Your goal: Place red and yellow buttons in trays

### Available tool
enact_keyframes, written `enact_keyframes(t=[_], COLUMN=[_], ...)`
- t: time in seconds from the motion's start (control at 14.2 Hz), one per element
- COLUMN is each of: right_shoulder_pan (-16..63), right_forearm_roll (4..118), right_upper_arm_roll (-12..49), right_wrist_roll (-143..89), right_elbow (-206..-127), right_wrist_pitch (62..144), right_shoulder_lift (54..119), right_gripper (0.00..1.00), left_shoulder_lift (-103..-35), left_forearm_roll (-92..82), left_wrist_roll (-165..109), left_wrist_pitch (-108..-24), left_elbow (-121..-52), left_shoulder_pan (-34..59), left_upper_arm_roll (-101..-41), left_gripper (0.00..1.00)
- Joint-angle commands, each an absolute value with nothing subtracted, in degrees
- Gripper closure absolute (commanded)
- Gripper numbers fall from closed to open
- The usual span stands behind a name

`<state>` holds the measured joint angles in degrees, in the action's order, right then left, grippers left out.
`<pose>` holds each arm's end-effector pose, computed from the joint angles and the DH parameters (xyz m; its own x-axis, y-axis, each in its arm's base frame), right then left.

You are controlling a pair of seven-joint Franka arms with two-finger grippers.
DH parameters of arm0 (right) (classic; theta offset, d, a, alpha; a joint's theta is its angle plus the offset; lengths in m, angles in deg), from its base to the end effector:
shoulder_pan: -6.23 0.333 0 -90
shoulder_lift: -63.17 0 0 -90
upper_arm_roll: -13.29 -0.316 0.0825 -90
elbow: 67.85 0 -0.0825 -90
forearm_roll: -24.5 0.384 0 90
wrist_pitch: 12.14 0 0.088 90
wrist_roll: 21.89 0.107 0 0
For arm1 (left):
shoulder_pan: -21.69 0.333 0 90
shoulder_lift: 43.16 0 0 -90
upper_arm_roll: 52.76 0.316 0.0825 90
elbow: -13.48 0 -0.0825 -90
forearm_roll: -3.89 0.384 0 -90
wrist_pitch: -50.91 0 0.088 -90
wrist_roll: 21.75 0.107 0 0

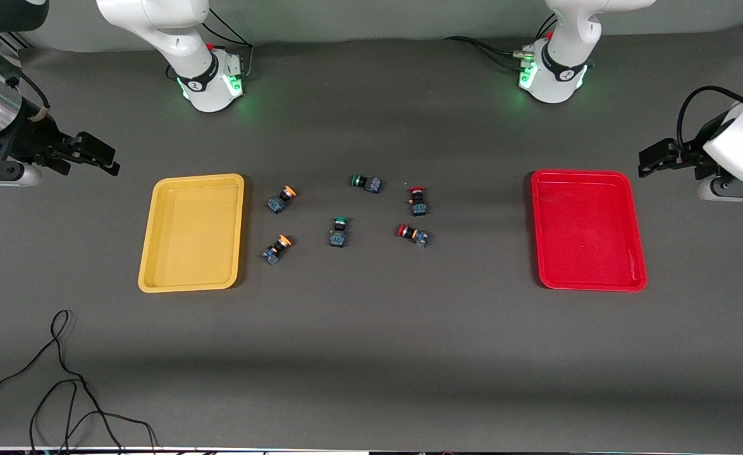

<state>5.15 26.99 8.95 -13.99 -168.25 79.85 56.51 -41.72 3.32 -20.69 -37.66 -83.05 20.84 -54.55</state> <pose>0.5174 0.0361 0.6040 0.9959 -0.0831 -0.0353 -0.0842 -0.9960 -0.0300 0.5390 -0.0261 0.5828 0.9915 -0.0644 -0.1134 -0.0635 -0.9979 0.0112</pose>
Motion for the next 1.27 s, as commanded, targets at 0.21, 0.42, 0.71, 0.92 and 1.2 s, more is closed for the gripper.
enact_keyframes(t=[0.21,0.42,0.71,0.92,1.2], right_shoulder_pan=[5.3,7.1,8.0,9.5,12.8], right_forearm_roll=[26.2,26.9,27.0,27.0,27.0], right_upper_arm_roll=[8.8,7.6,0.3,-3.1,-3.6], right_wrist_roll=[-14.6,-8.7,7.3,19.6,29.9], right_elbow=[-166.6,-168.7,-180.2,-190.9,-197.7], right_wrist_pitch=[77.7,79.1,92.3,104.9,115.1], right_shoulder_lift=[57.6,60.0,60.3,62.1,69.0], right_gripper=[0.00,0.00,0.00,0.00,0.00], left_shoulder_lift=[-41.0,-41.5,-40.7,-38.2,-38.4], left_forearm_roll=[4.2,4.2,4.2,3.7,0.6], left_wrist_roll=[-20.3,-20.5,-23.8,-32.0,-47.2], left_wrist_pitch=[-36.6,-36.6,-38.1,-39.8,-43.9], left_elbow=[-82.6,-82.6,-85.3,-89.1,-92.1], left_shoulder_pan=[20.0,20.5,19.7,19.3,18.5], left_upper_arm_roll=[-54.3,-54.3,-54.9,-61.1,-72.9], left_gripper=[0.00,0.00,0.00,0.00,0.00])
